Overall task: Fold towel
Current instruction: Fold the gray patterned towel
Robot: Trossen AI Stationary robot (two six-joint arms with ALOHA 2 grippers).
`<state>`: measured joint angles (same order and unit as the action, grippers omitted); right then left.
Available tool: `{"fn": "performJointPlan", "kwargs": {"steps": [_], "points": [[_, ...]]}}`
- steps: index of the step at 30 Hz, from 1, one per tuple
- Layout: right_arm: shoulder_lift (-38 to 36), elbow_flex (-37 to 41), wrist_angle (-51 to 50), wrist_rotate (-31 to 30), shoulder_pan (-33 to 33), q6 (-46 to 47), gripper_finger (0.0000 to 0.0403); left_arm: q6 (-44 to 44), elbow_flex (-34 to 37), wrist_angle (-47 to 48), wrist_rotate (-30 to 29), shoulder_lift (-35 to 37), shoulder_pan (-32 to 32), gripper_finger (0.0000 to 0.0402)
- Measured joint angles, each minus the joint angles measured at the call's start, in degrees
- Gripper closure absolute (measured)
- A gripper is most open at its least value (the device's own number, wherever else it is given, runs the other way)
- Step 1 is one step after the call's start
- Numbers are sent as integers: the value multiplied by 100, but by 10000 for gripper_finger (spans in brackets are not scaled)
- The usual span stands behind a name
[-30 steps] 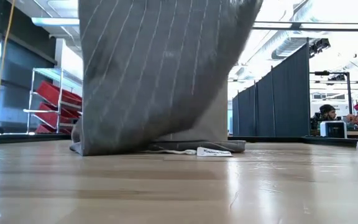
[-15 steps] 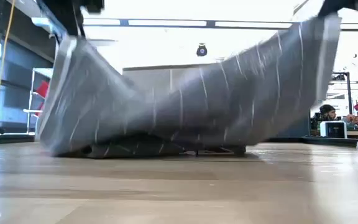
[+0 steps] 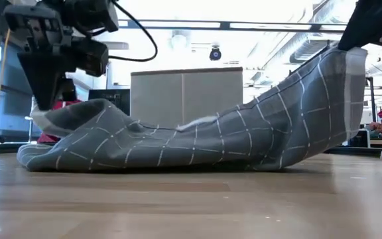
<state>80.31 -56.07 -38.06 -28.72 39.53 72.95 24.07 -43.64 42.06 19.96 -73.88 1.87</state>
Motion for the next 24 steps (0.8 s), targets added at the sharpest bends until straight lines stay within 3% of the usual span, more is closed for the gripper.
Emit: {"fn": "performJointPlan", "kwargs": {"steps": [9,15,20,24], "points": [[0,-2,30,36,-18,-96,403,-555,-7,-276,79,34,-325,248],[0,-7,28,36,-29,-140,403,-1430,-7,-288,148,34,-596,213],[0,-7,39,38,-33,-97,403,-1593,-7,-262,517,34,-682,222],[0,-7,53,40,-47,-98,403,-1762,-7,-256,528,32,-546,286]]}}
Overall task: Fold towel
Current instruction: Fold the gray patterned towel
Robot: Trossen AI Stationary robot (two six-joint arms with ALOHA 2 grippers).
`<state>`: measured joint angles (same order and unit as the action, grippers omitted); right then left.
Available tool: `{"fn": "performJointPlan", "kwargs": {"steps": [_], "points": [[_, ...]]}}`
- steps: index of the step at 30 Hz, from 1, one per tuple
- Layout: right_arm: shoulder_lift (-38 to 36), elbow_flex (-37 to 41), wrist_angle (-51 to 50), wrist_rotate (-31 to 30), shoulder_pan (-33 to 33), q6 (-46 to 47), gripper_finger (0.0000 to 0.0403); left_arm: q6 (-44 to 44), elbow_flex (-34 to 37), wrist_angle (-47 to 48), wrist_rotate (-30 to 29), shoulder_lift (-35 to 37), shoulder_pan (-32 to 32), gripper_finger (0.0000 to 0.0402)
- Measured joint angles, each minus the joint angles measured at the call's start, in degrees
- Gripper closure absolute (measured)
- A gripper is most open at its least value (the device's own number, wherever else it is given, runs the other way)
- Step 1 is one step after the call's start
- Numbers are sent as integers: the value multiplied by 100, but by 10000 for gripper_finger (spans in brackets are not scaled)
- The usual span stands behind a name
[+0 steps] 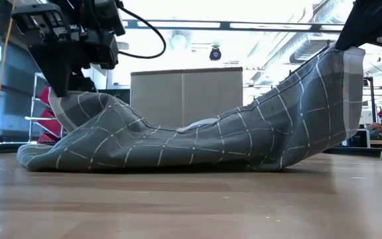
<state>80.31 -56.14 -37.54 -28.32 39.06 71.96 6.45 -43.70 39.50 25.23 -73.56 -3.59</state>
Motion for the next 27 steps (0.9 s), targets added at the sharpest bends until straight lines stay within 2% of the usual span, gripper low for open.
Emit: {"fn": "performJointPlan", "kwargs": {"steps": [3,5,11,18,22,27], "points": [[0,0,-2,-4,-8,-39,403,-64,0,1,0,-10,107,361],[0,0,-4,-38,-8,-42,403,-58,0,8,-5,-24,159,390],[-8,-2,7,-92,-8,-42,403,294,-62,96,-399,47,188,399],[-123,-499,-568,224,-21,-298,403,383,-1007,888,-1071,528,178,400],[-126,-698,-809,577,-145,-498,403,184,-1460,1023,-1362,804,100,401],[141,-410,-806,1125,-438,-544,383,138,-1390,1016,-1406,731,-20,401]]}}
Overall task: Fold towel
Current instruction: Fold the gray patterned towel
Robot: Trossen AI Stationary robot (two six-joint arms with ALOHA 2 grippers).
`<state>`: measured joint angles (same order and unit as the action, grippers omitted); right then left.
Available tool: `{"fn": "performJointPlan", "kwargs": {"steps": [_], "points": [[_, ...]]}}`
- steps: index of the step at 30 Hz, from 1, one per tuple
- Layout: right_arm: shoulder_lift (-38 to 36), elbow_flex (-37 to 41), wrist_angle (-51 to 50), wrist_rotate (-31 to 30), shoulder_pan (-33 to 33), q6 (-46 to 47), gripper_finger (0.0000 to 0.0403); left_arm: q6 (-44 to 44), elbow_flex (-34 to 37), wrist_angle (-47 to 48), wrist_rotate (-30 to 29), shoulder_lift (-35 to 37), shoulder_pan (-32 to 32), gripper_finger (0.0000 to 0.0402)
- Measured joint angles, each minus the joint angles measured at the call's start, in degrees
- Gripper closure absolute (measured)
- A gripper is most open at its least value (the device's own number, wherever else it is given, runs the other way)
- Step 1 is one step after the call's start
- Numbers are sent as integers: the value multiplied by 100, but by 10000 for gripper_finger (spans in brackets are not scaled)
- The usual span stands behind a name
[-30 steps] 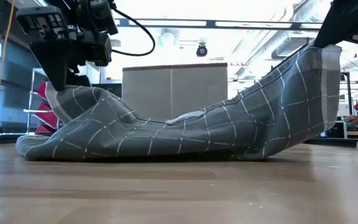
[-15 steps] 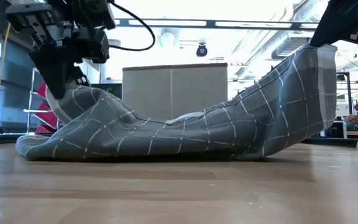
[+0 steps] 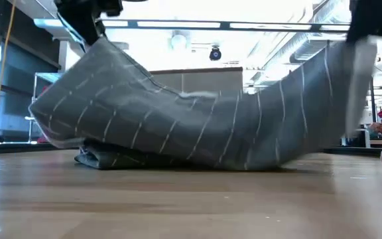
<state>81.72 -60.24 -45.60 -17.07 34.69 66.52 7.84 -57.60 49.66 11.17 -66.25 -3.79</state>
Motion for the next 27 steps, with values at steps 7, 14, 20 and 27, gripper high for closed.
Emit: {"fn": "performJointPlan", "kwargs": {"steps": [7,14,20,27], "points": [[455,117,175,751,-424,-598,315,0,558,28,7,-389,4,401],[790,117,222,1021,-791,-1541,263,0,673,-30,16,-537,4,401],[775,117,200,862,-1046,-1670,263,44,673,-118,24,-537,4,401],[775,117,166,969,-1187,-1729,341,-2,673,-153,25,-537,4,401]]}}
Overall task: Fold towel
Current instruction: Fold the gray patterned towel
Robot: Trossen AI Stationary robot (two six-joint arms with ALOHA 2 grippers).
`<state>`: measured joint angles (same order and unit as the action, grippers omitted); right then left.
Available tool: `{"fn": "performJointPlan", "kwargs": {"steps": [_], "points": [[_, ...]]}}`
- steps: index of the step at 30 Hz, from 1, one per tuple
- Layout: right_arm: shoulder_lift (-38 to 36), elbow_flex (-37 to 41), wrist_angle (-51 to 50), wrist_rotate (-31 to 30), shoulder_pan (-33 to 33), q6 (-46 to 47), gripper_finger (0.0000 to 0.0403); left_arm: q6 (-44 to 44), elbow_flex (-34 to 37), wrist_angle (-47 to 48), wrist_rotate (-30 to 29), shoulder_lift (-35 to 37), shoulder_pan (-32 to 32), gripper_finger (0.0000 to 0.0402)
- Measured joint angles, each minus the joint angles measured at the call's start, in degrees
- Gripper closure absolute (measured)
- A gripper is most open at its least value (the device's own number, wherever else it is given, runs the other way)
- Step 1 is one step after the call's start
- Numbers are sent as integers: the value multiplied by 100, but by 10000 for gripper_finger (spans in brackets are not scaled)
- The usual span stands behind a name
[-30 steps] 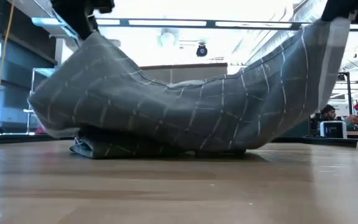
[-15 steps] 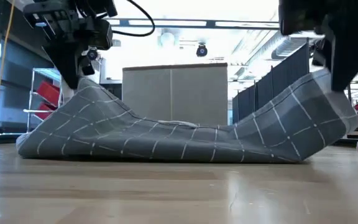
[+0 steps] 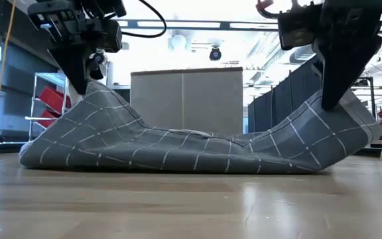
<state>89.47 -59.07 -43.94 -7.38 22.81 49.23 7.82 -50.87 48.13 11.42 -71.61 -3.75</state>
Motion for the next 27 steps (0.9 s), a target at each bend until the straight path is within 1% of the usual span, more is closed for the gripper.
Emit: {"fn": "performJointPlan", "kwargs": {"steps": [2,3,5,7,9,11,13,15,17,19,22,24,27], "points": [[2,0,-2,2,1,-21,383,-46,0,-3,-1,0,0,401],[1,0,-3,18,4,-21,392,-51,0,-3,-3,0,0,401],[0,-23,-131,38,6,49,396,-44,0,0,-25,0,-3,402],[-11,-174,-576,46,4,109,401,80,-60,173,-107,31,-11,402],[-83,-517,-1062,44,5,174,401,207,-313,530,-280,118,-11,402],[-189,-1030,-1527,-63,31,169,402,252,-695,999,-559,231,-13,402],[-223,-1721,-2081,-348,79,105,403,252,-1171,1464,-897,338,-11,402],[-205,-2554,-2688,-755,136,-18,403,242,-1737,1735,-1265,468,13,402],[-182,-3384,-3128,-1264,146,-168,403,110,-2326,1878,-1625,612,13,402],[-179,-4082,-3296,-1820,155,-345,403,-59,-2929,1869,-1914,732,15,401],[-173,-5023,-3215,-2601,164,-898,403,-258,-3800,1818,-2270,880,15,401],[-173,-5511,-2957,-2963,168,-1430,403,-391,-4322,1756,-2429,971,15,401],[-173,-6044,-2110,-3155,170,-2487,403,-624,-4955,1610,-2327,1116,76,401]]}}
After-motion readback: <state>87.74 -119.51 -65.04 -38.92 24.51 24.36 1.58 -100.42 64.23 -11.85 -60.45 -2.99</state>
